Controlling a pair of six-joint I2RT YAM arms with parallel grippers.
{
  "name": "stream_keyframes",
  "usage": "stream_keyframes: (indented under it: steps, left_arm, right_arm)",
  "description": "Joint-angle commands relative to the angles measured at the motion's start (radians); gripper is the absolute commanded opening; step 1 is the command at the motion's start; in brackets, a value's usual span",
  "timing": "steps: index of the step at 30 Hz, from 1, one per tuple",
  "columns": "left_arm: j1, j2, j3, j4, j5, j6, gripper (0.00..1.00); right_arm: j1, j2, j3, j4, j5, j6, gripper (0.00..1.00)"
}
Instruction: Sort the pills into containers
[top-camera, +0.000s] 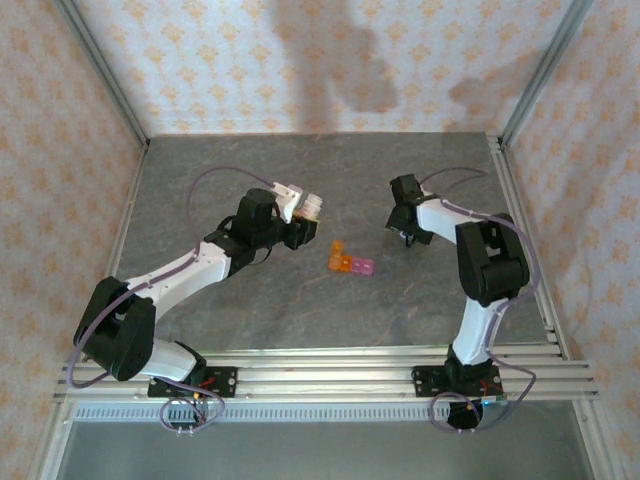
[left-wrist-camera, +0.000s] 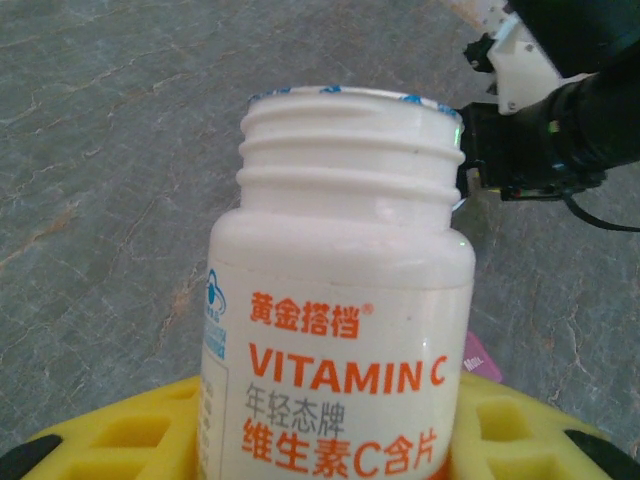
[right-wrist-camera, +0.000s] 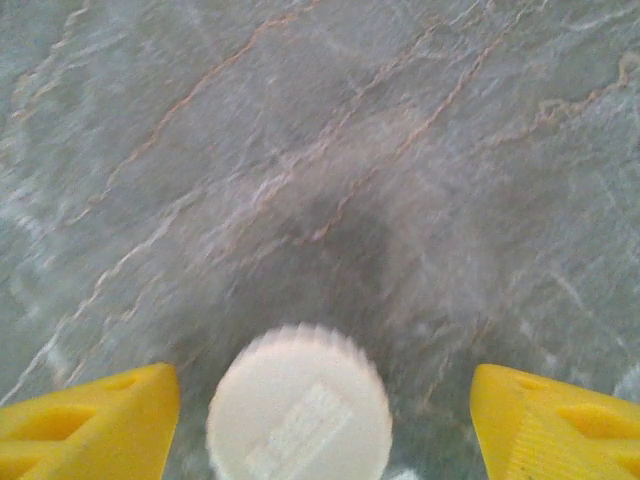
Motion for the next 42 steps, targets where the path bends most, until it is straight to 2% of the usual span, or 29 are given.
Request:
stream_keyframes:
  steps: [1,7,17,29,35,42]
  left_arm:
    - [0.002,-0.011,-0.008,0.036,-0.029,-0.014,0.0]
    - [-0.001,0.012,-0.023,0.03,-0.017,-0.016,0.0]
    - [-0.049,0.046,0.016,-0.115,-0.013,0.048,0.0]
    - [-0.106,0.052,-0.02,-0.204,-0.032,0.068,0.0]
    - [-0.116,0.069,-0.059,-0.173,-0.024,0.05,0.0]
    - [-0.136,0.119,-0.072,-0.135,-0.009,0.036,0.0]
  right_arm:
    - [0.005,-0.129,-0.048,0.037,-0.098,0.024,0.76]
    - [0.014,-0.268,-0.137,0.077,-0.286,-0.01,0.76]
    - [0.05,-0.419,-0.234,-0.006,-0.434,-0.098,0.76]
    - [0.18,-0.405,-0.258,-0.055,-0.382,-0.163,0.75]
    - [0.192,-0.359,-0.247,-0.036,-0.316,-0.169,0.75]
    - [0.192,-0.303,-0.231,-0.03,-0.294,-0.183,0.75]
